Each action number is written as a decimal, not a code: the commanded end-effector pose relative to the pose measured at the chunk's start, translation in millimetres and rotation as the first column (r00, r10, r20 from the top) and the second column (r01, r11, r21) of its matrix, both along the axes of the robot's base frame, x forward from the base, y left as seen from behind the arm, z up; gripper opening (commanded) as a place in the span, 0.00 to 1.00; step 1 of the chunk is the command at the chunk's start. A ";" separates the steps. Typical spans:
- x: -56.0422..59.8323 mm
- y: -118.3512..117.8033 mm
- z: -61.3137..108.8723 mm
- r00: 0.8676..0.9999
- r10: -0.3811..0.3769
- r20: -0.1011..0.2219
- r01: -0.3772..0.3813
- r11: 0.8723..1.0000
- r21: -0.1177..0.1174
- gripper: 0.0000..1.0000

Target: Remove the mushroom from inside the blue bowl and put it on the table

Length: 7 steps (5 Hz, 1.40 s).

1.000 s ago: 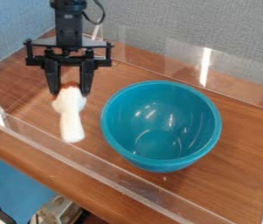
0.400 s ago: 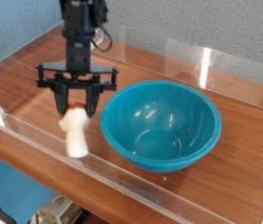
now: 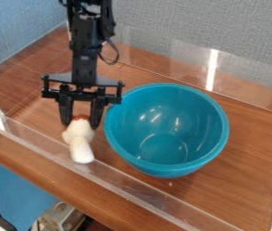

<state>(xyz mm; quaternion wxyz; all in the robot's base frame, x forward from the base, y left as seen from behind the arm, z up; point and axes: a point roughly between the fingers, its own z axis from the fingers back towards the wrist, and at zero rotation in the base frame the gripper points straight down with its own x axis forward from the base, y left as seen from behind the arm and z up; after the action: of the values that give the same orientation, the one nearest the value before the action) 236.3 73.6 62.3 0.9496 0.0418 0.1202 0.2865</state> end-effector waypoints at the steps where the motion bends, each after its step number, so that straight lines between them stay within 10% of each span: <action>1: -6.9 6.0 24.7 0.998 -0.018 0.059 0.017 1.000 0.018 0.00; 3: 8.0 4.4 18.2 0.994 -0.093 0.055 0.092 0.996 0.017 0.00; 7: 14.8 -2.5 4.0 0.998 0.024 0.058 -0.025 1.000 0.016 0.00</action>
<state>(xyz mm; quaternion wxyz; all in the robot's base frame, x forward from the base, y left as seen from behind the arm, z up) 243.0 68.8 57.1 0.9465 0.0398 0.1133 0.2994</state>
